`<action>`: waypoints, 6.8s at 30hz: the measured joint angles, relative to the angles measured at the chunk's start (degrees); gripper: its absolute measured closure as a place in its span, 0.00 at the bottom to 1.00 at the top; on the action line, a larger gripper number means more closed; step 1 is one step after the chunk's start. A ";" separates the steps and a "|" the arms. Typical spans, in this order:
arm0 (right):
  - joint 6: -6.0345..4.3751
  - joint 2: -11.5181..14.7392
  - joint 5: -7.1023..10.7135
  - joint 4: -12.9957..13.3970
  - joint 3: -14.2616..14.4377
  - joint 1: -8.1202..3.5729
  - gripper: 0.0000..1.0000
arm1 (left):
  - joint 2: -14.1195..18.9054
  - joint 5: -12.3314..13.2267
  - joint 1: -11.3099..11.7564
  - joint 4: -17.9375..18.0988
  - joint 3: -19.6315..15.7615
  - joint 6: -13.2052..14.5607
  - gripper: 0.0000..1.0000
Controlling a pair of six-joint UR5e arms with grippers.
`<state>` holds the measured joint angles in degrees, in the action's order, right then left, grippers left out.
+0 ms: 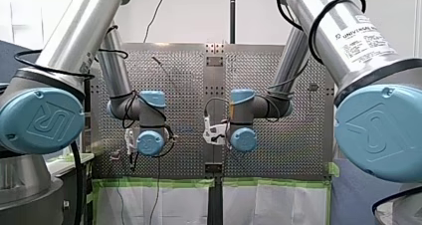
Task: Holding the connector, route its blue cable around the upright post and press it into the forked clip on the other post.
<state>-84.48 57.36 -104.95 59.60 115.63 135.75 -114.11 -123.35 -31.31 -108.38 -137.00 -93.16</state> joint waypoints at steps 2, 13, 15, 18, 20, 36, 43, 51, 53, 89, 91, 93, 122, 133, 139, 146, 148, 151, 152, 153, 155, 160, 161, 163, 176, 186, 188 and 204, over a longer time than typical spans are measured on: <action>0.00 0.00 0.00 0.00 0.00 0.00 1.00 | 0.00 0.00 0.00 0.00 0.00 0.00 1.00; 0.00 0.00 0.00 0.00 0.00 0.00 1.00 | 0.00 0.00 0.00 0.00 0.00 0.00 1.00; 0.00 0.00 0.00 0.00 0.00 0.00 1.00 | 0.00 0.00 0.00 0.00 0.00 0.00 1.00; 0.00 0.00 0.00 0.00 0.00 0.00 1.00 | 0.00 0.00 0.00 0.00 0.00 0.00 1.00; 0.00 0.00 0.00 0.00 0.00 0.00 1.00 | 0.00 0.00 0.00 0.00 0.00 0.00 1.00; 0.00 0.00 0.00 0.00 -0.01 0.00 1.00 | 0.00 0.00 0.00 0.00 0.00 0.00 1.00; 0.00 0.00 0.00 0.00 0.00 0.00 1.00 | 0.00 0.00 0.00 0.00 0.00 0.00 1.00; 0.00 0.00 0.00 0.00 0.00 0.00 1.00 | 0.00 0.00 0.00 0.00 0.00 0.00 1.00; 0.00 0.00 0.00 0.00 0.00 0.00 1.00 | 0.00 0.00 0.00 0.00 0.00 0.00 1.00; 0.00 0.00 0.00 0.00 0.00 0.00 1.00 | 0.00 0.00 0.00 0.00 0.00 0.00 1.00; 0.00 0.00 0.00 0.00 0.00 0.00 1.00 | 0.00 0.00 0.00 0.00 0.00 0.00 1.00; 0.00 0.00 0.00 0.00 0.00 0.00 1.00 | 0.00 0.00 0.00 0.00 0.00 0.00 1.00; 0.00 -2.19 -0.08 -0.82 0.16 2.36 1.00 | -3.02 3.32 -0.42 3.60 -1.19 -0.51 1.00; 0.00 -3.06 -0.09 -0.88 0.17 3.68 1.00 | -3.41 3.87 -0.44 5.08 -1.23 -0.53 1.00; 0.00 -3.08 -0.09 -0.88 0.17 3.69 1.00 | -3.43 3.87 -0.44 5.10 -1.23 -0.53 1.00; 0.00 -3.08 -0.09 -0.88 0.18 3.69 1.00 | -3.43 3.87 -0.44 5.10 -1.23 -0.53 1.00; 0.00 -3.08 -0.09 -0.88 0.18 3.69 1.00 | -3.43 3.87 -0.44 5.10 -1.23 -0.53 1.00; 0.00 -3.07 -0.09 -0.88 0.17 3.69 1.00 | -3.43 3.87 -0.44 5.10 -1.23 -0.53 1.00; 0.00 -3.08 -0.09 -0.88 0.17 3.69 1.00 | -3.43 3.87 -0.44 5.10 -1.23 -0.53 1.00; 0.00 -3.08 -0.09 -0.88 0.18 3.69 1.00 | -3.43 3.87 -0.44 5.10 -1.23 -0.53 1.00; 0.00 -3.08 -0.09 -0.88 0.17 3.69 1.00 | -3.43 3.87 -0.44 5.10 -1.23 -0.53 1.00; 0.00 -3.07 -0.09 -0.88 0.17 3.69 1.00 | -3.43 3.87 -0.44 5.10 -1.23 -0.53 1.00; 0.00 -3.08 -0.09 -0.88 0.17 3.69 1.00 | -3.43 3.87 -0.44 5.10 -1.23 -0.53 1.00; 0.00 -3.08 -0.09 -0.88 0.17 3.69 1.00 | -3.51 3.94 -0.52 5.04 -1.16 -0.46 1.00; -4.33 0.06 -4.42 -5.22 -4.15 4.23 1.00 | 0.32 8.46 -1.44 -0.24 4.13 2.99 1.00; -7.82 5.28 -8.14 -10.45 -7.74 2.51 1.00 | 5.48 6.17 -0.59 -5.42 8.84 2.10 1.00; -7.71 6.42 -7.51 -11.58 -7.95 2.12 1.00 | 6.33 5.95 -0.47 -6.41 9.37 1.97 1.00; -7.03 13.69 -0.57 -18.85 -12.40 0.81 1.00 | 13.71 -0.72 3.00 -14.12 14.16 -0.40 1.00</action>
<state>-91.51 71.05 -105.52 40.75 103.23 136.55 -100.40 -124.07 -28.31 -122.50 -122.84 -93.56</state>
